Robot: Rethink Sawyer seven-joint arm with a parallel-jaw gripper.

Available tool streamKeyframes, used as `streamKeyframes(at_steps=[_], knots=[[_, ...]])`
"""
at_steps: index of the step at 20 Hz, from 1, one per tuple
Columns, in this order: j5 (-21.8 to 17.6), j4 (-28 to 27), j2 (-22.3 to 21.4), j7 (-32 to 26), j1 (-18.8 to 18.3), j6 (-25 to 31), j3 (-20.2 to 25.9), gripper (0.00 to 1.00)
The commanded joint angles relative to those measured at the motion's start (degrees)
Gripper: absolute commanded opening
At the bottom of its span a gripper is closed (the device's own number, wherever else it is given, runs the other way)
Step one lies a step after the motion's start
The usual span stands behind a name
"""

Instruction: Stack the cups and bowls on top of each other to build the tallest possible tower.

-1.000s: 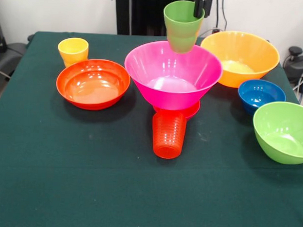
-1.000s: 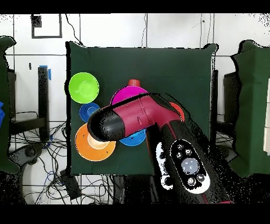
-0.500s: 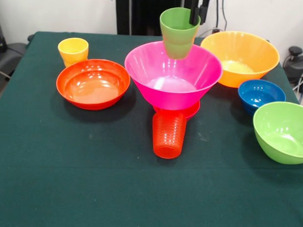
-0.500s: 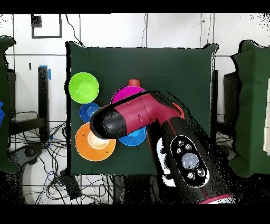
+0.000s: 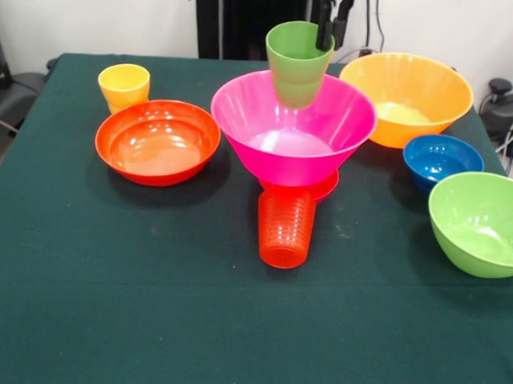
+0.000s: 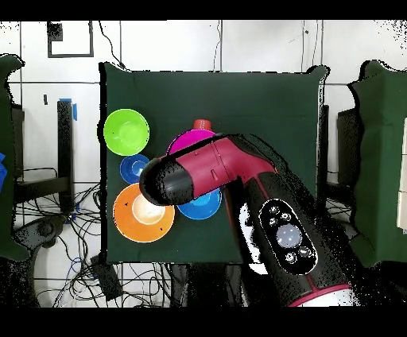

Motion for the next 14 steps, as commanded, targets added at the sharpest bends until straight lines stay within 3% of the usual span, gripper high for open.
streamKeyframes(at_steps=[1, 14], knots=[[-4.75, -2.24, 2.02, -12.45, -0.56, 0.9, 2.23, 0.0], [-7.76, -1.94, 2.05, -10.41, -0.74, -3.81, 2.17, 0.0]])
